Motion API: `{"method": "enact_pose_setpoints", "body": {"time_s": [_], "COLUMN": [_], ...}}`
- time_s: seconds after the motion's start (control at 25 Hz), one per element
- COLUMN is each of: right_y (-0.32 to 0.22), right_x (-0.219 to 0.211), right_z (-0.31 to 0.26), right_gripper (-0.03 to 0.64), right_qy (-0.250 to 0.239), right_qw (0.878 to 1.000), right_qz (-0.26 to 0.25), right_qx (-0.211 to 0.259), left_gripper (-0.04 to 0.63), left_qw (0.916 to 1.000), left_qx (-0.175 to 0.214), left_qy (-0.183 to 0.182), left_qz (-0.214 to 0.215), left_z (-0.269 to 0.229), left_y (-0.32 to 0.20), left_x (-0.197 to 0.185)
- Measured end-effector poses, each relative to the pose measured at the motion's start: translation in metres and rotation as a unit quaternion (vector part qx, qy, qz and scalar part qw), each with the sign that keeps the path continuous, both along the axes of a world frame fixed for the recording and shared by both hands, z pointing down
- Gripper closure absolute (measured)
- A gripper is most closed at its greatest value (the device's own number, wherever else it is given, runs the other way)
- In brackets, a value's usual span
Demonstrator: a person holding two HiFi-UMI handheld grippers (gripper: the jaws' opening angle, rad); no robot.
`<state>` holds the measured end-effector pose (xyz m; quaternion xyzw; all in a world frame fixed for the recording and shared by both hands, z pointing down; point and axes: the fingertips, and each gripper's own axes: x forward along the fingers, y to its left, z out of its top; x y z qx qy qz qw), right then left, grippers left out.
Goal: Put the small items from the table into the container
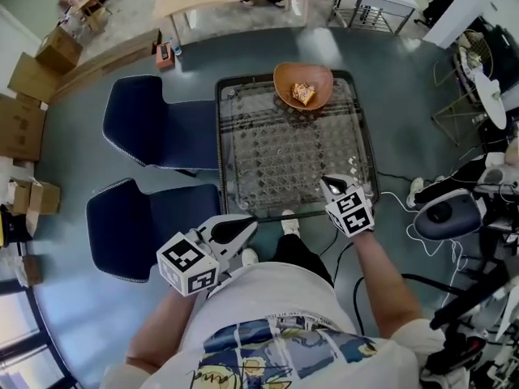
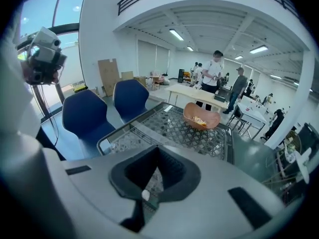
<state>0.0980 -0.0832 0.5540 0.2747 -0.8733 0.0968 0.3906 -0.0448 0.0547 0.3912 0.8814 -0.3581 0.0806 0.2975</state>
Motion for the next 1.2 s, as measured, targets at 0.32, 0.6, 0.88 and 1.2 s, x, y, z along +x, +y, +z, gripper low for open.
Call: {"method": "enact_pose_setpoints", "body": {"time_s": [0.32,0.6,0.88,1.2], "right_y": [0.114,0.192,0.223,0.228], "right_x": [-0.010,-0.014,-0.034,-0.065], "right_z": [-0.042,-0.072,-0.096,-0.103], "right_gripper": [0.609,0.609,0.609,0.609], "right_qy": [-0.065,-0.107,-0.120,-0.127], "right_qw": [0.997,0.991,0.990,0.990], "right_qz": [0.050,0.070,0.048,-0.001], "right_qx": [0.007,0.026,0.053,0.066], "left_gripper": [0.588,0.588,0.588,0.588], "left_qw": [0.9996,0.9975,0.9959,0.9953], "left_qx": [0.010,0.009,0.035,0.057], "left_qy": [0.013,-0.005,0.002,0.012], "left_qz": [0.024,0.069,0.083,0.078], "left_z": [0.003,0.023,0.019,0.017], "left_y": [0.059,0.108,0.128,0.140], "left_x": [-0.019,-0.013,-0.011,-0.018]}}
